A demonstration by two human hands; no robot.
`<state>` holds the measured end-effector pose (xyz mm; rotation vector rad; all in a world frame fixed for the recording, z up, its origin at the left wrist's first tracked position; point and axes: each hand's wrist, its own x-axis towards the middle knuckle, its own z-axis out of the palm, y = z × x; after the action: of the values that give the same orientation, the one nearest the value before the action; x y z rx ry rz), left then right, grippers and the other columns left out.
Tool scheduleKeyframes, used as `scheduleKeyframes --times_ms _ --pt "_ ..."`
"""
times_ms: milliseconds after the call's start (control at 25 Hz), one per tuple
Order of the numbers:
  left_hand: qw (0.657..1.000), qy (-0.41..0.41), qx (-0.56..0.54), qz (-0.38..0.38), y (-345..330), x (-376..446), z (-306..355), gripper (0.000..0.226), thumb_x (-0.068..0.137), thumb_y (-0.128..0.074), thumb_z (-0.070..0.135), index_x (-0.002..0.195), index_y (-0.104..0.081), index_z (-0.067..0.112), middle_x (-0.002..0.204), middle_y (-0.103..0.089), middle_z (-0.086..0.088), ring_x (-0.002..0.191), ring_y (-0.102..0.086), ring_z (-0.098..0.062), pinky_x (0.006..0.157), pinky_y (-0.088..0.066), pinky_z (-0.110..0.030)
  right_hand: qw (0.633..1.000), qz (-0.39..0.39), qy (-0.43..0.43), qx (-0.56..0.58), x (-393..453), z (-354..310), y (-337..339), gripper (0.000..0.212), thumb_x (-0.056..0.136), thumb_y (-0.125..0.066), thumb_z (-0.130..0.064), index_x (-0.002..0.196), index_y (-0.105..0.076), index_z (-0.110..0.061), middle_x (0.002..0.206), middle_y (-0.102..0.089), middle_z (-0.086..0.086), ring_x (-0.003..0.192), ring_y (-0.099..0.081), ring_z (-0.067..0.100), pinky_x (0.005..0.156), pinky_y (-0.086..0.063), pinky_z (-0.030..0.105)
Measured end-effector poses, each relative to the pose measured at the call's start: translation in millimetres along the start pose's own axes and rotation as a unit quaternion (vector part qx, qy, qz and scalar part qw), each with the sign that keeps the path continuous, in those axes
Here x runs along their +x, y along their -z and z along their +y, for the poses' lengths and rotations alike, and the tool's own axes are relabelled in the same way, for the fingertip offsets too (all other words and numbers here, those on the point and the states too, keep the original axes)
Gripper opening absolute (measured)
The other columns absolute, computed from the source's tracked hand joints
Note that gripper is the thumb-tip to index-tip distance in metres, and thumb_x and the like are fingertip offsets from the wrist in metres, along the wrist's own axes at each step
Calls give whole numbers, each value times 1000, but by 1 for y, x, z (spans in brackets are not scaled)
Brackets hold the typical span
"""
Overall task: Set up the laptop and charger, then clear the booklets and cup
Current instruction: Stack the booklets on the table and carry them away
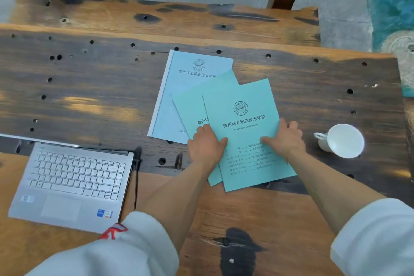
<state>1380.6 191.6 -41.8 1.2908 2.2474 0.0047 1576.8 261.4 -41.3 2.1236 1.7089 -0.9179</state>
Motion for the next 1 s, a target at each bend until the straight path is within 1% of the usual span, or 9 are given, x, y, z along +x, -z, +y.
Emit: scheduleKeyframes --times_ms 80,200,280,400,520,680,760,840,1000 --pt "992 78 -96 -24 1 2 11 55 89 -60 46 125 -43 7 124 -51 -10 110 -57 -33 91 -45 -43 998 0 -29 59 6 -4 5 68 80 -72 -37 135 -38 -15 132 -39 13 123 -42 35 93 -41 44" --pt "930 220 -282 -78 -1 16 18 55 85 -65 35 126 -44 5 125 -52 -12 108 -59 -35 85 -49 -38 987 -8 -43 157 12 -3 13 44 83 -71 -25 122 -53 -12 126 -59 12 112 -58 33 92 -48 42" --pt "904 234 -344 -101 -2 22 14 41 84 -64 28 116 -57 4 120 -60 -11 100 -63 -32 84 -53 -36 974 -12 -47 222 10 -5 16 35 86 -68 -18 119 -56 -10 121 -64 12 108 -61 32 92 -48 40" --pt "896 215 -373 -103 1 18 8 30 90 -59 24 113 -59 4 119 -61 -12 102 -62 -32 88 -54 -38 971 -13 -24 236 5 -14 19 38 89 -64 -17 125 -52 -10 122 -64 12 107 -60 31 93 -48 41" --pt "888 211 -404 -61 8 14 -9 29 95 -56 20 118 -55 2 122 -59 -13 107 -59 -32 80 -49 -33 973 -16 21 229 1 -37 19 37 92 -61 -15 127 -51 -9 120 -64 11 100 -59 28 83 -45 33" --pt "894 222 -386 -48 17 26 -38 31 94 -58 22 117 -56 2 125 -58 -16 103 -61 -33 87 -55 -42 975 -14 46 217 5 -66 9 33 92 -60 -15 124 -53 -10 119 -65 10 93 -58 25 77 -43 31" --pt "900 240 -360 -54 21 33 -46 35 93 -58 27 119 -56 3 131 -49 -15 95 -58 -29 87 -55 -40 982 -9 40 187 10 -76 1 34 92 -59 -18 124 -53 -10 122 -62 11 103 -59 29 81 -45 33" --pt "913 256 -313 -65 21 37 -46 39 94 -57 29 123 -55 4 134 -40 -16 90 -50 -27 85 -51 -35 992 21 25 123 14 -81 -6 36 92 -59 -21 126 -53 -9 131 -51 12 118 -48 32 90 -45 39" --pt "915 260 -306 -47 15 40 -43 39 95 -56 28 126 -53 5 133 -48 -18 90 -48 -24 77 -46 -32 995 33 6 91 23 -82 -14 39 91 -59 -24 124 -52 -6 135 -40 14 124 -40 34 98 -43 46"
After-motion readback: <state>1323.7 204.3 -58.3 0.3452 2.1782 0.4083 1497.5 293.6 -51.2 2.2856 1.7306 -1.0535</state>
